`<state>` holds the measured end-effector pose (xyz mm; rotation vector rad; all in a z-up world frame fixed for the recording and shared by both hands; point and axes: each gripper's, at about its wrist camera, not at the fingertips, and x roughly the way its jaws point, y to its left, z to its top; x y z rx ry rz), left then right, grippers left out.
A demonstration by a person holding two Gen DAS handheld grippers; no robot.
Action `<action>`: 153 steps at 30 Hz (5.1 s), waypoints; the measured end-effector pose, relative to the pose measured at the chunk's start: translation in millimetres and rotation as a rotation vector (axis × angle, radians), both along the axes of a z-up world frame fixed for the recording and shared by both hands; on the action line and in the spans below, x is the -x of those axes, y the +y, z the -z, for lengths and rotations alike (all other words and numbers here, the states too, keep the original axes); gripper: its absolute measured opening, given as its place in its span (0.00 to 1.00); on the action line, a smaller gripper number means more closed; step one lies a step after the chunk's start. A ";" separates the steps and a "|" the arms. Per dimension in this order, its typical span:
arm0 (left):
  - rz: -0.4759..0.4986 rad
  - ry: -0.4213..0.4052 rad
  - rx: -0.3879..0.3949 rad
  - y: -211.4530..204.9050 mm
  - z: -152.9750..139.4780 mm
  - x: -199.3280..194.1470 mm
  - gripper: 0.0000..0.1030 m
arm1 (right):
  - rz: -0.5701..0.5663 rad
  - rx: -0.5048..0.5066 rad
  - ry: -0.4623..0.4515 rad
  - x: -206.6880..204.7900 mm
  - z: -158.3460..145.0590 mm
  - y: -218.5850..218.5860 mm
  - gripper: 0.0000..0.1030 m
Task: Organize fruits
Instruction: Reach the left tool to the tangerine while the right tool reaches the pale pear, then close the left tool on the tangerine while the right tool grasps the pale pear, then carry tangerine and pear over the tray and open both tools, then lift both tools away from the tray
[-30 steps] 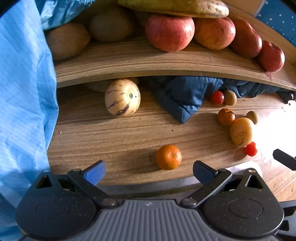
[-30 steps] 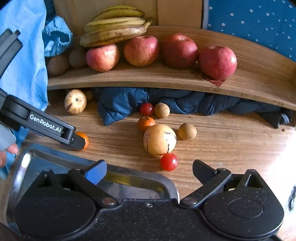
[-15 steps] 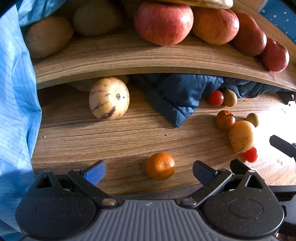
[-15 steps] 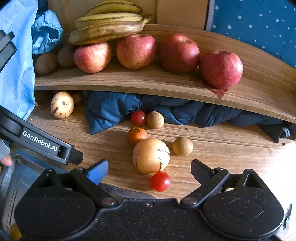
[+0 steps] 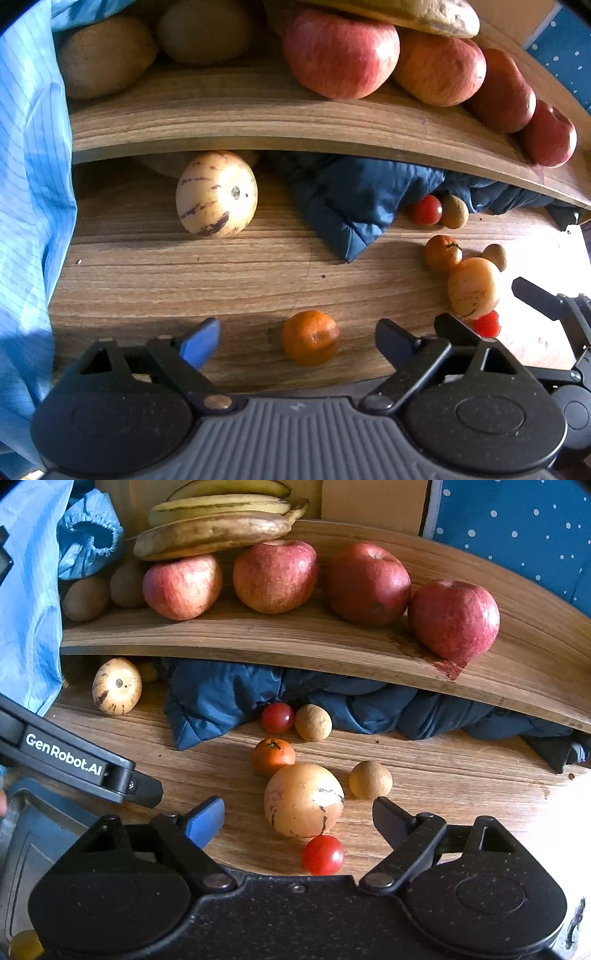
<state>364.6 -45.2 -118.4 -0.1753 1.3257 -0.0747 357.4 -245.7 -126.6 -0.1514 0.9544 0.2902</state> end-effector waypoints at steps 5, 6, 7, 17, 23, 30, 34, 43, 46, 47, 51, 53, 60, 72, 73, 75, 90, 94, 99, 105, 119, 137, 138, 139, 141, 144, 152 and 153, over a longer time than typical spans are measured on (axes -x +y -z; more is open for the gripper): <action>0.000 -0.008 0.012 -0.4 -2.6 -0.3 0.83 | -0.004 -0.002 0.004 -2.9 2.0 1.0 0.82; 0.000 -0.009 0.013 -0.1 -3.1 0.3 0.82 | -0.005 -0.001 0.005 -3.3 2.5 1.4 0.81; -0.002 -0.009 0.015 0.3 -3.5 0.7 0.81 | -0.006 0.000 0.006 -3.9 3.3 1.9 0.80; -0.017 -0.009 0.039 7.4 -9.5 4.4 0.65 | 0.004 -0.003 0.024 -7.9 9.0 4.3 0.74; -0.012 -0.002 0.058 8.9 -7.6 5.0 0.52 | 0.008 -0.007 0.036 -9.2 11.8 5.4 0.72; -0.009 0.003 0.072 7.4 -7.3 9.9 0.41 | 0.021 -0.016 0.039 -12.8 14.1 3.2 0.65; -0.014 0.002 0.077 10.4 -8.0 12.5 0.35 | 0.030 -0.012 0.031 -13.7 13.4 0.7 0.55; -0.016 -0.007 0.076 7.0 -7.4 14.3 0.33 | 0.037 -0.033 0.029 -9.8 10.4 -3.2 0.49; -0.015 -0.018 0.071 4.8 -9.2 15.0 0.33 | 0.034 -0.048 0.023 -6.2 5.5 -3.3 0.49; -0.014 -0.021 0.069 4.4 -10.5 15.9 0.33 | 0.031 -0.052 0.020 -5.3 3.1 -3.8 0.49; -0.009 -0.035 0.065 3.0 -17.4 21.4 0.33 | 0.014 -0.064 0.003 0.3 -5.1 -4.8 0.49; -0.009 -0.044 0.063 0.8 -19.3 22.8 0.33 | 0.011 -0.071 0.001 4.1 -8.9 -5.8 0.49; -0.014 -0.076 0.051 -3.4 -31.6 35.8 0.33 | -0.005 -0.089 -0.014 18.8 -23.5 -10.6 0.49; -0.006 -0.097 0.053 -15.9 -42.3 62.8 0.33 | -0.012 -0.083 -0.007 55.2 -31.4 -20.2 0.49; -0.008 -0.097 0.053 -16.8 -42.1 64.9 0.33 | -0.015 -0.083 -0.004 58.9 -31.7 -21.1 0.49; -0.009 -0.094 0.053 -18.3 -40.8 68.4 0.34 | -0.022 -0.083 0.004 66.0 -31.8 -22.3 0.49; 0.029 -0.033 0.072 -38.9 -28.6 91.4 0.34 | -0.069 -0.065 0.067 109.9 -22.8 -24.2 0.49; 0.033 -0.016 0.074 -43.5 -25.2 97.1 0.34 | -0.078 -0.064 0.084 117.8 -20.4 -24.1 0.49; 0.036 0.006 0.074 -46.7 -20.3 104.9 0.34 | -0.084 -0.060 0.105 126.5 -17.9 -25.1 0.49; 0.043 0.012 0.077 -49.0 -18.6 112.4 0.34 | -0.085 -0.056 0.118 135.1 -16.8 -26.1 0.49; 0.049 0.010 0.073 -49.4 -17.4 122.5 0.34 | -0.094 -0.052 0.151 151.2 -14.1 -26.8 0.49; 0.031 -0.042 0.060 -49.7 -40.6 135.9 0.57 | -0.114 -0.069 0.111 164.5 -26.4 -33.1 0.69; 0.028 -0.048 0.058 -49.2 -43.1 137.4 0.59 | -0.116 -0.072 0.105 166.0 -28.1 -33.4 0.71; 0.024 -0.057 0.055 -48.2 -46.0 139.7 0.60 | -0.118 -0.076 0.099 167.6 -29.6 -34.0 0.73; 0.013 -0.071 0.050 -45.6 -51.9 144.5 0.64 | -0.124 -0.084 0.088 170.8 -32.7 -35.1 0.76; -0.005 -0.090 0.035 -41.2 -59.3 152.1 0.74 | -0.139 -0.097 0.079 175.4 -36.4 -35.3 0.79; -0.057 -0.088 -0.011 -23.3 -72.4 183.3 0.86 | -0.181 -0.134 0.061 188.0 -45.3 -33.5 0.89; -0.065 -0.083 -0.023 -19.8 -73.6 189.0 0.87 | -0.186 -0.140 0.061 189.3 -46.2 -33.1 0.90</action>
